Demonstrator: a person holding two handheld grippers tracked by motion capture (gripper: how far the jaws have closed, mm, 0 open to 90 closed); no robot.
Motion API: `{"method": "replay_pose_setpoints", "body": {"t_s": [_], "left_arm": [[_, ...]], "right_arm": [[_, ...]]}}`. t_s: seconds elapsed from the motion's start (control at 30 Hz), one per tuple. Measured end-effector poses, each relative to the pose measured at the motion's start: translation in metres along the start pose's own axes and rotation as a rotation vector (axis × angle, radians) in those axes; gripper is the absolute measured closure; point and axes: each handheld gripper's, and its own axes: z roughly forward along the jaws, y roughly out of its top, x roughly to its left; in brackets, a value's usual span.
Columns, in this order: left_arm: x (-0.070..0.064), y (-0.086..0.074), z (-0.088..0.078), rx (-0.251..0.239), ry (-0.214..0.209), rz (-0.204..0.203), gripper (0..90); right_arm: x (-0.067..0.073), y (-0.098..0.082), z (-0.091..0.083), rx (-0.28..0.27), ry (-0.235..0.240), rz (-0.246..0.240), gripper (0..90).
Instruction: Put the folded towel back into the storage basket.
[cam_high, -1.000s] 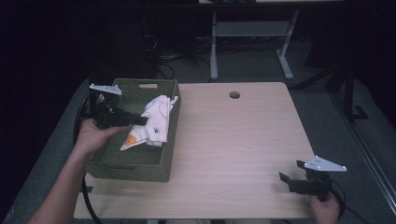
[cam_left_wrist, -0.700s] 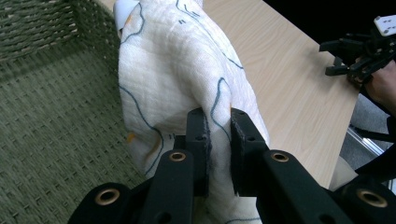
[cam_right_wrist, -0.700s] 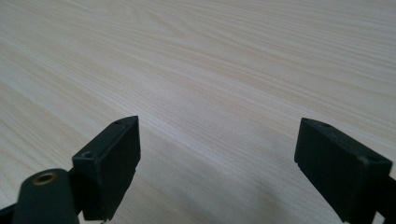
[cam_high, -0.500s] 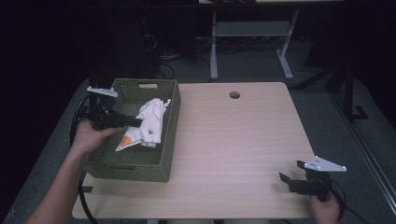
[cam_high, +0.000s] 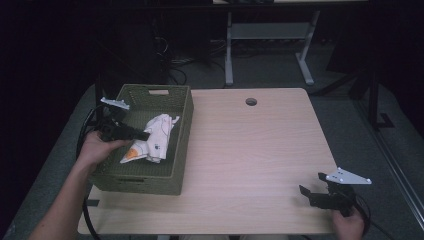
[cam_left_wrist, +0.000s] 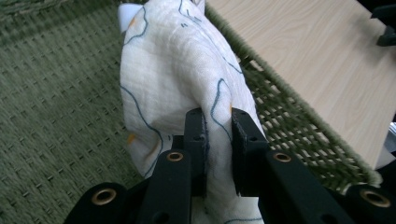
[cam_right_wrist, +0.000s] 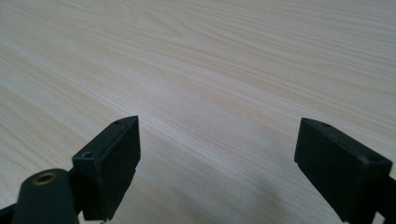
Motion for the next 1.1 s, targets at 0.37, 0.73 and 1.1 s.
{"method": "replay_pose_setpoints", "body": {"t_s": [0.37, 0.73, 1.1], "left_arm": [[0.014, 0.001, 0.019, 0.070, 0.136, 0.025, 57.7], [0.011, -0.002, 0.013, 0.062, 0.137, 0.004, 54.0], [-0.001, 0.000, 0.013, 0.054, 0.133, 0.016, 52.1]], "right_arm": [[-0.002, 0.001, 0.001, 0.001, 0.001, 0.000, 14.1], [0.002, 0.003, 0.008, 0.014, 0.022, -0.013, 14.1], [0.002, 0.004, 0.006, 0.007, 0.027, -0.015, 14.1]]}}
